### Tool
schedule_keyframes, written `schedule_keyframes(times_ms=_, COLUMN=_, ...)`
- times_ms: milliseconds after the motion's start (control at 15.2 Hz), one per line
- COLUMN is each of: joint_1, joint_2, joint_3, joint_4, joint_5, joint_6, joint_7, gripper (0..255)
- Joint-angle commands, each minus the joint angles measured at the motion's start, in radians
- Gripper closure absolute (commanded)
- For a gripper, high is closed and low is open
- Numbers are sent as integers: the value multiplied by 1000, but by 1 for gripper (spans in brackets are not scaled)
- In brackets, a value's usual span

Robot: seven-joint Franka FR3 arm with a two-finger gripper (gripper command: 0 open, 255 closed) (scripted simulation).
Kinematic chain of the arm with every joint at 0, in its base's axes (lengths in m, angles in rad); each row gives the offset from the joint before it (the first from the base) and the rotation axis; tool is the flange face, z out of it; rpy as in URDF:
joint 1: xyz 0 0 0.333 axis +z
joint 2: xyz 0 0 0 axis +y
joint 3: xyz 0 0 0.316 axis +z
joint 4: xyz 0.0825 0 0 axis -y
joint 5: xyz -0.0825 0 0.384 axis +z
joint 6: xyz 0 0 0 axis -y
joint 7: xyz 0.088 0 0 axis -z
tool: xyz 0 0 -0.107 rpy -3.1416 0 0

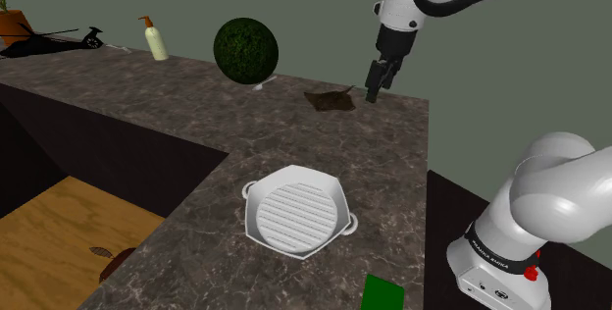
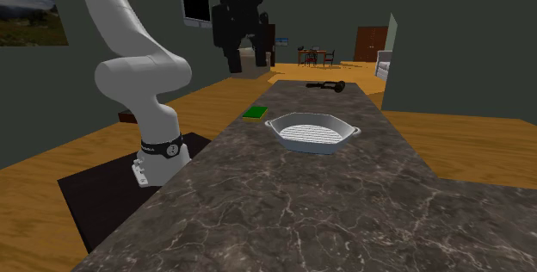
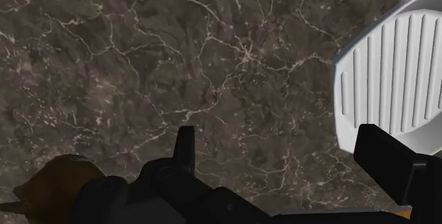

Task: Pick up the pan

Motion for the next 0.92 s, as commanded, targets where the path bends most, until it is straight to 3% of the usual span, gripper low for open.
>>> schedule_keyframes(times_ms=0, joint_1=23, joint_2=32, joint_3=-7, joint_4=-37, joint_5=32, joint_6=70, joint_7=-24, gripper=0)
schedule_keyframes(times_ms=462, joint_1=122, joint_2=191, joint_3=-25, joint_4=-102, joint_5=167, joint_6=290, joint_7=-125, gripper=0)
schedule_keyframes(times_ms=858, joint_1=228, joint_2=362, joint_3=-39, joint_4=-107, joint_5=326, joint_6=458, joint_7=-257, gripper=0)
